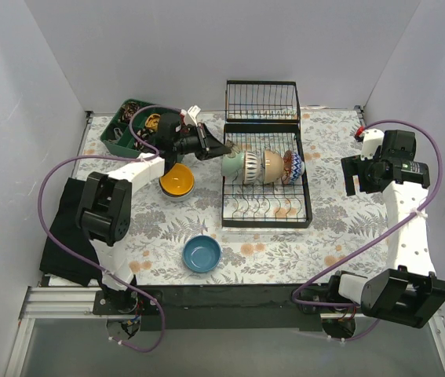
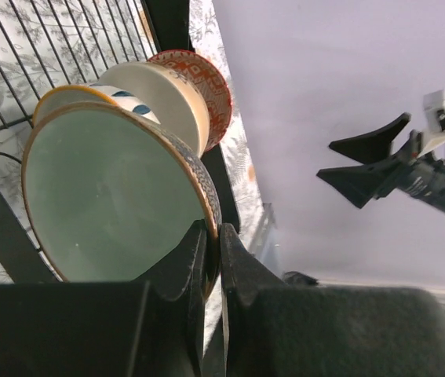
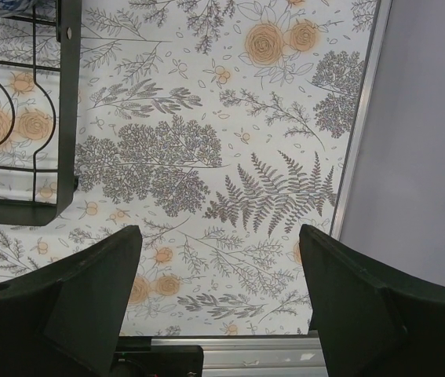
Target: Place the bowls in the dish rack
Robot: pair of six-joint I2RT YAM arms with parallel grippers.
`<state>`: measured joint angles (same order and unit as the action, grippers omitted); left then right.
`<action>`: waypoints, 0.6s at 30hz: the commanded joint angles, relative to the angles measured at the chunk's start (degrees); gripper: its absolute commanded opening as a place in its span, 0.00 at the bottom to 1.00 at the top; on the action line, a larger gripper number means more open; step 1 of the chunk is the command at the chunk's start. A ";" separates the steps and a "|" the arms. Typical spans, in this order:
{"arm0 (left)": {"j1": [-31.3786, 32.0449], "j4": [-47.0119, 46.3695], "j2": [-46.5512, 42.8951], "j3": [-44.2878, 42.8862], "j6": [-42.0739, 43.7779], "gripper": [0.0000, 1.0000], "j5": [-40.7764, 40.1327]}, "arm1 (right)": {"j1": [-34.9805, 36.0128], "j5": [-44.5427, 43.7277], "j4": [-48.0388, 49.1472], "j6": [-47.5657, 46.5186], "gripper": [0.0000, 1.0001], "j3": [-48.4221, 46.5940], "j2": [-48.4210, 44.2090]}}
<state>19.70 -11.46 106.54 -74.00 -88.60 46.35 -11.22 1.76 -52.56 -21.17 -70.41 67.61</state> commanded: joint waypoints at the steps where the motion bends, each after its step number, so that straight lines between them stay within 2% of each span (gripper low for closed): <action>1: -0.63 -10.15 0.77 1.31 -8.95 0.00 3.13 | -0.11 -1.41 0.08 0.08 0.89 -1.84 0.32; 10: -0.72 -16.83 4.02 3.94 -14.40 0.00 2.52 | -0.11 -1.50 -0.09 0.16 0.89 -1.04 0.94; 18: -1.60 -20.44 7.01 5.97 -15.38 0.00 1.64 | -0.11 -1.50 0.00 0.43 0.89 -1.92 2.61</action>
<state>18.94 -25.80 113.21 -68.07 -102.32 47.31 -11.22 0.36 -52.58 -21.17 -70.41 69.67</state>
